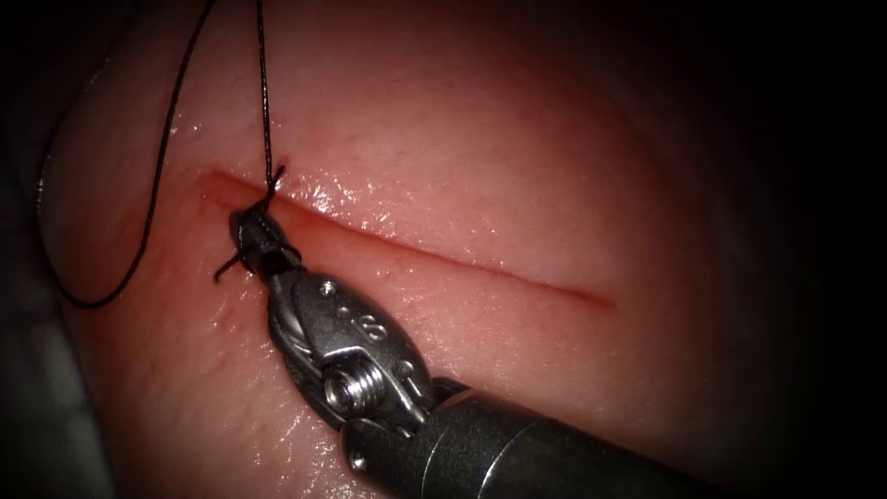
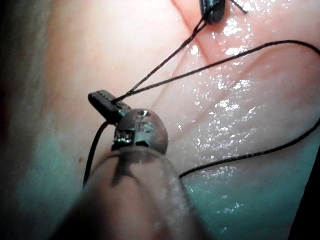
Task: Wound Closure
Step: Pull the right gripper down and the left gripper up to tighten the suture
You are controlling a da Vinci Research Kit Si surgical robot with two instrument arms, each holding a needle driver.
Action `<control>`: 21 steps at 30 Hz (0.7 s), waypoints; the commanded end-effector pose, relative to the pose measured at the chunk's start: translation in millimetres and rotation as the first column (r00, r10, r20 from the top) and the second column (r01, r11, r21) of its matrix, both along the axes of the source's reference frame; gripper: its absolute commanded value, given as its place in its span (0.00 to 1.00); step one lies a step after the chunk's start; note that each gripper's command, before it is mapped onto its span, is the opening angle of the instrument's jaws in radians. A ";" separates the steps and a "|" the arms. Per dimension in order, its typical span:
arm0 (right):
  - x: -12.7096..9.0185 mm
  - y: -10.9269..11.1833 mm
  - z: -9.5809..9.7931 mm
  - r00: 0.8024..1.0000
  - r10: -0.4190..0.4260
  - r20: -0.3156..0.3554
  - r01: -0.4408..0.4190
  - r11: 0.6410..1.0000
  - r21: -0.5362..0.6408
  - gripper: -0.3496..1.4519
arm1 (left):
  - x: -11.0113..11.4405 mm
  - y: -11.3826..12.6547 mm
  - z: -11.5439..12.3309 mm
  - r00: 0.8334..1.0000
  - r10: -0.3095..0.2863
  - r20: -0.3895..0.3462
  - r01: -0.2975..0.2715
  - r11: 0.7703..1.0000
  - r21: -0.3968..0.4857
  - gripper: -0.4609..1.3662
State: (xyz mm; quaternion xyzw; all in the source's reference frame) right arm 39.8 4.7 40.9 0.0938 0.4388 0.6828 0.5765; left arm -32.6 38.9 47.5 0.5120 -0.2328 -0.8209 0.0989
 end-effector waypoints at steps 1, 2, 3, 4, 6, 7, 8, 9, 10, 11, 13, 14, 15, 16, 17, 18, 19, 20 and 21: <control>0.1 -0.1 -0.1 1.000 -0.002 -0.001 0.002 1.000 -0.003 0.00 | 0.0 0.2 0.2 1.000 0.007 -0.006 -0.007 1.000 0.005 0.06; 0.1 -0.3 -0.1 1.000 -0.003 -0.001 0.003 1.000 -0.004 0.00 | -0.1 0.4 0.4 1.000 0.006 -0.006 -0.006 1.000 0.005 0.06; 0.3 -0.8 -0.3 1.000 -0.003 -0.006 0.003 1.000 -0.002 0.00 | -0.2 1.0 0.9 1.000 0.011 -0.011 -0.011 1.000 0.008 0.06; 0.5 -1.2 -0.5 1.000 -0.007 -0.009 0.007 1.000 -0.005 0.00 | -0.3 1.4 1.2 1.000 0.012 -0.014 -0.012 1.000 0.009 0.06; 0.8 -1.9 -0.8 1.000 -0.014 -0.011 0.014 1.000 -0.006 0.00 | -0.4 2.0 1.7 1.000 0.014 -0.018 -0.014 1.000 0.011 0.06; 0.9 -2.3 -1.0 1.000 -0.016 -0.012 0.016 1.000 -0.008 0.00 | -0.5 2.4 2.1 1.000 0.015 -0.021 -0.015 1.000 0.011 0.06; 1.0 -2.6 -1.2 1.000 -0.015 -0.011 0.015 1.000 -0.010 0.00 | -0.6 2.7 2.4 1.000 0.016 -0.023 -0.016 1.000 0.012 0.06; 1.1 -3.0 -1.5 1.000 -0.014 -0.009 0.014 1.000 -0.011 0.00 | -0.7 2.9 2.6 1.000 0.015 -0.024 -0.014 1.000 0.012 0.06; 1.2 -3.4 -1.9 1.000 -0.006 -0.004 0.006 1.000 -0.015 0.00 | -0.7 3.3 2.9 1.000 0.013 -0.024 -0.013 1.000 0.012 0.06; 1.2 -3.6 -2.1 1.000 -0.001 -0.005 0.001 1.000 -0.012 0.00 | -0.8 3.4 3.0 1.000 0.013 -0.025 -0.012 1.000 0.012 0.06; 1.3 -4.0 -2.4 1.000 0.011 -0.013 -0.011 1.000 0.015 0.00 | -0.8 3.7 3.3 1.000 0.011 -0.026 -0.011 1.000 0.012 0.06; 1.3 -4.2 -2.6 1.000 0.014 -0.017 -0.014 1.000 0.018 0.00 | -0.8 3.9 3.4 1.000 0.011 -0.026 -0.010 1.000 0.012 0.06; 1.4 -4.3 -2.7 1.000 0.014 -0.017 -0.013 1.000 0.018 0.00 | -0.8 4.0 3.5 1.000 0.010 -0.026 -0.010 1.000 0.012 0.06; 1.4 -4.3 -2.7 1.000 0.014 -0.017 -0.013 1.000 0.018 0.00 | -0.9 4.1 3.6 1.000 0.009 -0.026 -0.009 1.000 0.012 0.06; 1.3 -4.4 -2.8 1.000 0.012 -0.015 -0.012 1.000 0.020 0.00 | -0.9 4.2 3.6 1.000 0.009 -0.027 -0.009 1.000 0.012 0.06; 1.3 -4.4 -2.8 1.000 0.012 -0.015 -0.012 1.000 0.020 0.00 | -0.9 4.3 3.6 1.000 0.009 -0.027 -0.008 1.000 0.012 0.06; 1.3 -4.4 -2.8 1.000 0.013 -0.017 -0.013 1.000 0.018 0.00 | -1.0 4.5 3.7 1.000 0.010 -0.029 -0.010 1.000 0.008 0.06; 1.3 -4.4 -2.8 1.000 0.013 -0.017 -0.013 1.000 0.018 0.00 | -1.0 4.6 3.7 1.000 0.009 -0.029 -0.009 1.000 0.008 0.06; 1.3 -4.4 -2.8 1.000 0.015 -0.018 -0.014 1.000 0.016 0.00 | -1.1 4.7 3.7 0.999 0.011 -0.030 -0.011 1.000 0.004 0.06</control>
